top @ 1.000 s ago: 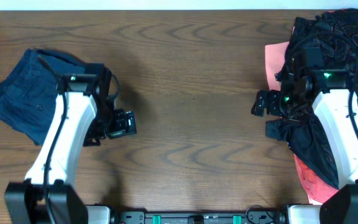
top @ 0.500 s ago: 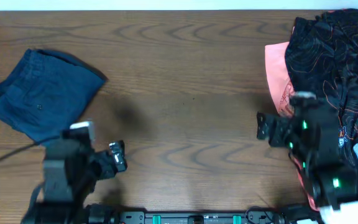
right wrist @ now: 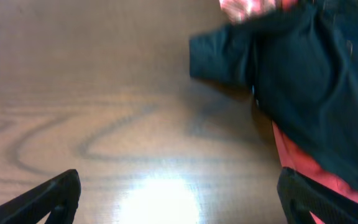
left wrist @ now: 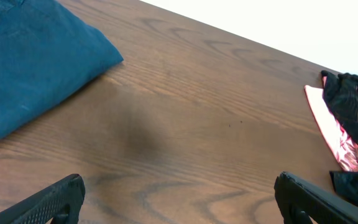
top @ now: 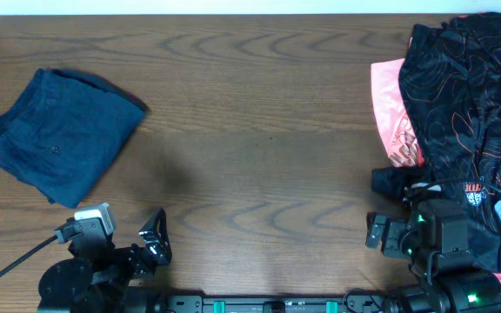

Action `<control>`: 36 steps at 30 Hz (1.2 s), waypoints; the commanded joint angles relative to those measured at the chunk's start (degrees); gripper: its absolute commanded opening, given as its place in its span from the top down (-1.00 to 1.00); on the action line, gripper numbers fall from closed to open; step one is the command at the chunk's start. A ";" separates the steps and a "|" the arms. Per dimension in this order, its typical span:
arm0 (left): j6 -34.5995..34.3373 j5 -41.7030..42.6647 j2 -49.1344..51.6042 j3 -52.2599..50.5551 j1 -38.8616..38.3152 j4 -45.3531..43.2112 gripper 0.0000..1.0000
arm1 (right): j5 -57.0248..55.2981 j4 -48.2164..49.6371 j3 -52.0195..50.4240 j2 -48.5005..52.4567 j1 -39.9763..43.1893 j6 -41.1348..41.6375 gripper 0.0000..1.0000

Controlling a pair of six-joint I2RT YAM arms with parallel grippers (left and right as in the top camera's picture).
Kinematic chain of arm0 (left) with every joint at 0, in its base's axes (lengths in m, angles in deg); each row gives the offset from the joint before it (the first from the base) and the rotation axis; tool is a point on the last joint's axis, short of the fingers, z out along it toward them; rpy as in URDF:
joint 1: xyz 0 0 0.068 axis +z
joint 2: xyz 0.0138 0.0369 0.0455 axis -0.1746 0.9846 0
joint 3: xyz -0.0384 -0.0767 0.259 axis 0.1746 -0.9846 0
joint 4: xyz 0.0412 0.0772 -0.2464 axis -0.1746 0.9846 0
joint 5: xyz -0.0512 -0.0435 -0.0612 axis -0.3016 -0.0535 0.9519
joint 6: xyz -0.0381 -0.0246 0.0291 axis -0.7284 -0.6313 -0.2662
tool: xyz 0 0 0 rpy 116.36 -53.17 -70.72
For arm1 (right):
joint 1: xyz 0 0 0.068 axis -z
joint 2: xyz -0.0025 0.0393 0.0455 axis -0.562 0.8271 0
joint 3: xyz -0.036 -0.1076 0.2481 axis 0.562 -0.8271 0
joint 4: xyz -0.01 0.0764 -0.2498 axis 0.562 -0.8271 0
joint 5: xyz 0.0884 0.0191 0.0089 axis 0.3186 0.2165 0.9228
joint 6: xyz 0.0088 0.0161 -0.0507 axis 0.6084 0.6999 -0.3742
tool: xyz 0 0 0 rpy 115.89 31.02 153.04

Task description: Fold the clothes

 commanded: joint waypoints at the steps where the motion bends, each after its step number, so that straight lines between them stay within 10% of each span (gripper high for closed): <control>1: -0.22 -0.70 -0.11 -0.33 -0.02 0.02 -0.96 | -0.79 -1.92 -0.13 -0.11 -0.52 0.79 -0.99; 21: -0.22 -0.70 -0.11 -0.33 -0.02 0.02 -0.96 | -4.07 -3.15 -0.37 -10.14 1.27 0.81 -0.98; 36: -0.24 -0.70 -0.11 -0.33 -0.02 0.02 -0.96 | -3.78 42.88 -25.14 -29.88 3.02 -21.84 -0.99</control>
